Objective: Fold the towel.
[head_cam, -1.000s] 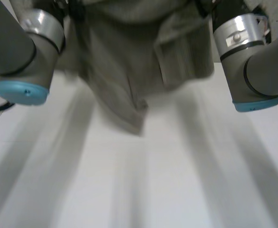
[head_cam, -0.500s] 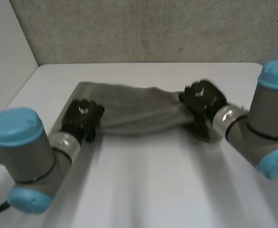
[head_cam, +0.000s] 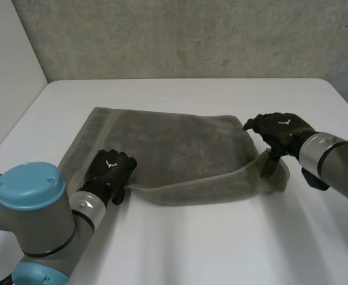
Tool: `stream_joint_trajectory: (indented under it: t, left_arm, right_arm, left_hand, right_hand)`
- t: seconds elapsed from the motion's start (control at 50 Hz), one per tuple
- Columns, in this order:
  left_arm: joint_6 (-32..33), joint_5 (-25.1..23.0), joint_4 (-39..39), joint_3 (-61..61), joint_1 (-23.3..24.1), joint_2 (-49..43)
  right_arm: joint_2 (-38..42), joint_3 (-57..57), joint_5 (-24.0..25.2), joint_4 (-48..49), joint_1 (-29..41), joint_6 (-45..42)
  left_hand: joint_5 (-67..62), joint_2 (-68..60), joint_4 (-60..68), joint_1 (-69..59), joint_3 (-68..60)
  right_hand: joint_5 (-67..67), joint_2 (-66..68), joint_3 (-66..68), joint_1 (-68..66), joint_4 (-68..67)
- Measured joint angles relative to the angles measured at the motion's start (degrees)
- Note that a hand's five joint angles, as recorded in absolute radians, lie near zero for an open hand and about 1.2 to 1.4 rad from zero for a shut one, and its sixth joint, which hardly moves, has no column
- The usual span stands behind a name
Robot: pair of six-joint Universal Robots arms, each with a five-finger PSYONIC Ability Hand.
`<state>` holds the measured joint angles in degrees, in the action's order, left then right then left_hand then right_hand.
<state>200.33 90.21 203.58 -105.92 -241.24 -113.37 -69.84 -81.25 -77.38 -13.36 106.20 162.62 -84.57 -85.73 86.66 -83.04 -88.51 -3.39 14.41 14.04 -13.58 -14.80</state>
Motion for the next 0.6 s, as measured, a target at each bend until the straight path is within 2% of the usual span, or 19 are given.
stream_joint_trajectory:
  t: [0.18,0.36,0.52,0.6]
  left_arm:
    - [0.23,-0.03,1.46,-1.56,-0.01,0.12]
    - [0.25,0.05,2.35,-2.21,0.00,0.09]
    - [0.31,0.06,3.25,-2.37,-0.01,0.00]
    - [0.33,0.06,3.41,-2.37,-0.01,-0.01]
  right_arm:
    - [8.71,9.00,-0.61,-1.99,-2.72,-4.23]
    - [20.09,20.42,-1.10,-10.47,-2.07,-6.37]
    - [23.99,24.55,-1.75,-13.03,-1.44,-6.54]
    - [25.49,25.40,-3.17,-13.12,-0.90,-7.86]
  left_hand:
    - [0.00,0.00,0.00,0.00,0.00]
    - [0.00,0.00,0.00,0.00,-0.01]
    - [0.00,0.00,0.00,0.00,-0.01]
    - [0.00,0.00,0.00,0.00,-0.01]
  right_hand:
    - [-0.95,0.37,0.59,-1.16,-0.24]
    - [-5.08,2.55,3.43,-4.22,-2.67]
    - [-5.44,2.94,3.85,-4.73,-2.78]
    - [-11.50,9.09,9.92,-10.16,-9.02]
